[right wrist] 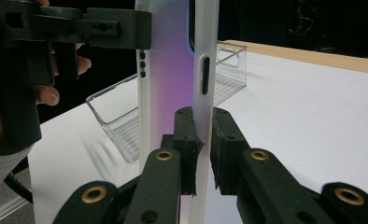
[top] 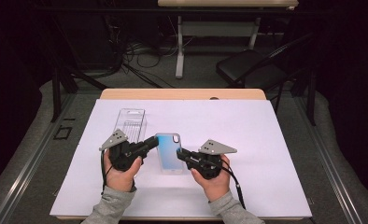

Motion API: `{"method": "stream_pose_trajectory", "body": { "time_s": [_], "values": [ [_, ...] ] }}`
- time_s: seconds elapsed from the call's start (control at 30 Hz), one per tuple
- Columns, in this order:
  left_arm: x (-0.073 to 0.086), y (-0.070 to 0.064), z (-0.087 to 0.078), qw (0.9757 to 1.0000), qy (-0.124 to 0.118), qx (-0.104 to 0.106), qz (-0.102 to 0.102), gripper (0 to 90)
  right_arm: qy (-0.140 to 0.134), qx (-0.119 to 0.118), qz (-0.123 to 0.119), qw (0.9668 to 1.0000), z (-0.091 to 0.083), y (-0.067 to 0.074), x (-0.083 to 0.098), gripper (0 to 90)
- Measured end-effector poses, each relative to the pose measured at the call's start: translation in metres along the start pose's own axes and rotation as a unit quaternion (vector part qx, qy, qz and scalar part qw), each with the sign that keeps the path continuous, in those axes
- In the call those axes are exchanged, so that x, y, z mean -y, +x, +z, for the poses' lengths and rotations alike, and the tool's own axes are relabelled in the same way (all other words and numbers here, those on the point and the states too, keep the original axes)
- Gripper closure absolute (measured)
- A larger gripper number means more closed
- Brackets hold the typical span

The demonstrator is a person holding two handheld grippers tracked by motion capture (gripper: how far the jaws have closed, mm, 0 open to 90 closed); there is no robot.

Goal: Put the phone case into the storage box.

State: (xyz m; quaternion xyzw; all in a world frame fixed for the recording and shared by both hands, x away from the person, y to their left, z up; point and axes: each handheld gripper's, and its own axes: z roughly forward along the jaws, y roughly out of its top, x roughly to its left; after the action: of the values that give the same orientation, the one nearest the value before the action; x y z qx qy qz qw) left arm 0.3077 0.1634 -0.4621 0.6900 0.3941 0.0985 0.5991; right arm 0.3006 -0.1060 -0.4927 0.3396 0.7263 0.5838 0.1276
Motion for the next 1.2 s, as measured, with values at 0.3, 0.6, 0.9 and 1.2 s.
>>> {"method": "stream_pose_trajectory", "body": {
  "time_s": [0.3,0.6,0.9,1.2],
  "values": [
    [0.001,0.001,0.001,1.0000,0.001,0.001,0.001,85.3,0.000,-0.005,0.000,1.0000,0.001,0.001,0.000,77.6],
    [0.001,0.003,0.000,1.0000,-0.002,-0.004,-0.004,85.3,0.000,-0.009,0.000,1.0000,0.002,0.001,0.000,71.8],
    [-0.001,0.011,-0.003,0.9998,-0.005,-0.022,-0.002,85.3,-0.006,-0.012,-0.004,0.9999,0.002,0.001,0.000,64.0],
    [-0.005,0.022,-0.012,0.9988,-0.022,-0.044,-0.007,85.3,-0.002,-0.008,-0.012,0.9999,0.003,0.001,0.000,58.3]
  ]
}}
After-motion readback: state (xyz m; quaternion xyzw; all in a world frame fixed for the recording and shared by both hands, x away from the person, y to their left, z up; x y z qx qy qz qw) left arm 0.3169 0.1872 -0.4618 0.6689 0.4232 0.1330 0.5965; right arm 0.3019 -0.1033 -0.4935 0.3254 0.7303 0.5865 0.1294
